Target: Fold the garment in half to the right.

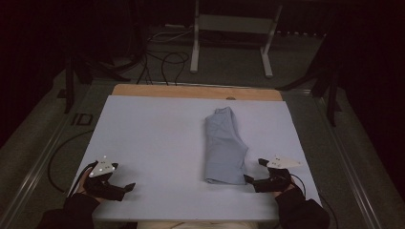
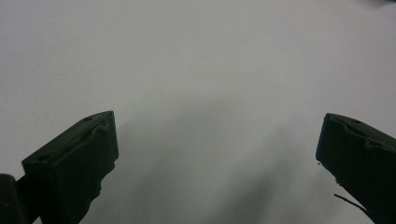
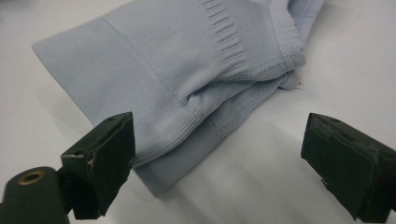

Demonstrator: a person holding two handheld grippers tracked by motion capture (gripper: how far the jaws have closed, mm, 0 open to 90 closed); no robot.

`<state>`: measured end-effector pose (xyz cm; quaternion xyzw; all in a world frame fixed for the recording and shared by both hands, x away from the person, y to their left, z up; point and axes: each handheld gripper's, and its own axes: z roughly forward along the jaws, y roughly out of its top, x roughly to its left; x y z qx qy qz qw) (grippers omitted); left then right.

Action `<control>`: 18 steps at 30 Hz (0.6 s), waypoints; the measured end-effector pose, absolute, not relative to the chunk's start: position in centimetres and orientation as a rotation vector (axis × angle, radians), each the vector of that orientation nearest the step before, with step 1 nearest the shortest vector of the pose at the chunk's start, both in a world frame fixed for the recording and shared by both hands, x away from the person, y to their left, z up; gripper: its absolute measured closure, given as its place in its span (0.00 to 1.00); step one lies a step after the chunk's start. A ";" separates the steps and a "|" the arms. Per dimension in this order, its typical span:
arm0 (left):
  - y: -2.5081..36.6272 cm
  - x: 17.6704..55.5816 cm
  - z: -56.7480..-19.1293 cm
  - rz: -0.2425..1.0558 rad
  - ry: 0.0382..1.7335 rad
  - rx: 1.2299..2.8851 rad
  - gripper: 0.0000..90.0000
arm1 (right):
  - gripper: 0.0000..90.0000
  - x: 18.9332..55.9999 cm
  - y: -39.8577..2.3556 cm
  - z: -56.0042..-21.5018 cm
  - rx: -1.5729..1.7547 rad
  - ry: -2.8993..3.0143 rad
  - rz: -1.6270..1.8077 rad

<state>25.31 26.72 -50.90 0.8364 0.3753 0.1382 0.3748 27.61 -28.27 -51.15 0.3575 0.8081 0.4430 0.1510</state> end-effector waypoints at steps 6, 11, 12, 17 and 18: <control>26.5 25.1 -50.4 0.357 0.939 2.114 0.00 | 0.11 27.6 -28.4 -51.1 1.023 2.315 1.294; 25.9 25.0 -50.4 0.364 0.926 2.120 0.00 | 0.11 27.6 -28.2 -51.2 1.025 2.325 1.282; 25.8 25.0 -50.4 0.364 0.928 2.119 0.00 | 0.11 27.6 -28.2 -51.2 1.025 2.325 1.282; 25.2 24.9 -50.2 0.385 0.931 2.093 0.00 | 0.11 27.5 -28.0 -51.2 1.012 2.342 1.274; 25.1 24.9 -50.2 0.385 0.930 2.093 0.00 | 0.11 27.5 -28.0 -51.2 1.015 2.343 1.273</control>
